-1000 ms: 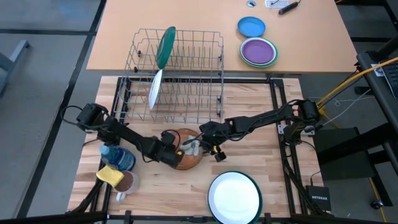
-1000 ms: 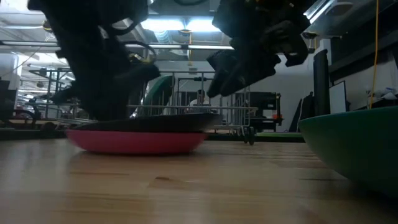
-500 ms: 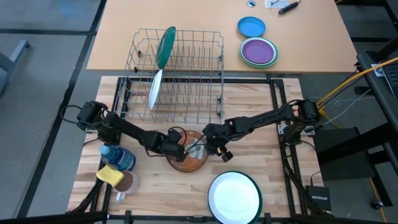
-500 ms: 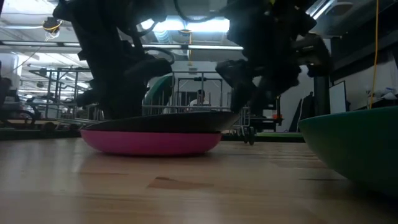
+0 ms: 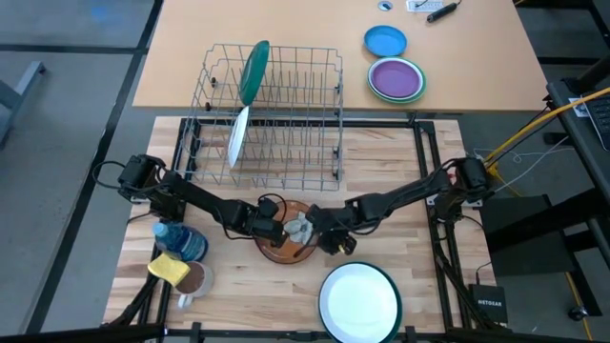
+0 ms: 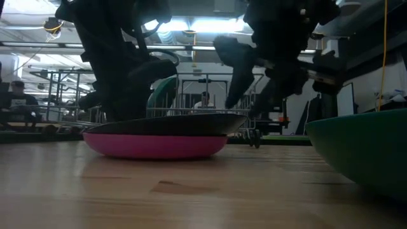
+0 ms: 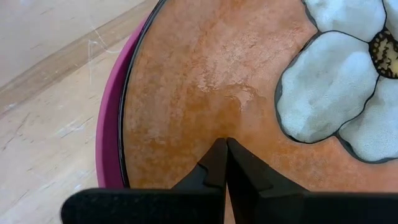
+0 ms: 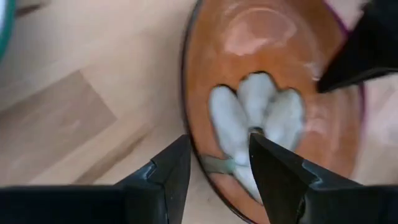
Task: Sort dishes
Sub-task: Put the brown plate on the dish rack
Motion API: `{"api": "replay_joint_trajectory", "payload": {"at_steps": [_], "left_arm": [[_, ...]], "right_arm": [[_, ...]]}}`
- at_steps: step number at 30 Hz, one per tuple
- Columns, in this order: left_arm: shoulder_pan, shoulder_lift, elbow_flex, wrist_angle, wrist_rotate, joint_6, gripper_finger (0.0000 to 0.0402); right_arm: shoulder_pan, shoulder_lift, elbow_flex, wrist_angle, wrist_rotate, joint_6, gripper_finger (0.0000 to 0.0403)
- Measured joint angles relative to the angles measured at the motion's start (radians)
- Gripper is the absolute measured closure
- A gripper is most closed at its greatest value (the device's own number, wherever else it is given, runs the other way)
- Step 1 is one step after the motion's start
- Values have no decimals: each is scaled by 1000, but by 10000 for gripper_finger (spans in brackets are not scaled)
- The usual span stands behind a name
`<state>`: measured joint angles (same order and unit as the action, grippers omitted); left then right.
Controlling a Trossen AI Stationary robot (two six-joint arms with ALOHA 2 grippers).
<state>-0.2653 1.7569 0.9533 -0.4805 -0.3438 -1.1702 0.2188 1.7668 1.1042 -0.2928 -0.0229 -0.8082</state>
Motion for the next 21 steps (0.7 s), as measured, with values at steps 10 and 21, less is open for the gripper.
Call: {"api": "replay_joint_trajectory", "payload": {"at_steps": [10,21], "left_arm": [[-1,0,-1,2,-2,0,401],[-1,-1,-1,3,-10,-8,401]], "right_arm": [[0,115,3,69,108,-11,235],[3,117,29,80,137,-5,343]]}}
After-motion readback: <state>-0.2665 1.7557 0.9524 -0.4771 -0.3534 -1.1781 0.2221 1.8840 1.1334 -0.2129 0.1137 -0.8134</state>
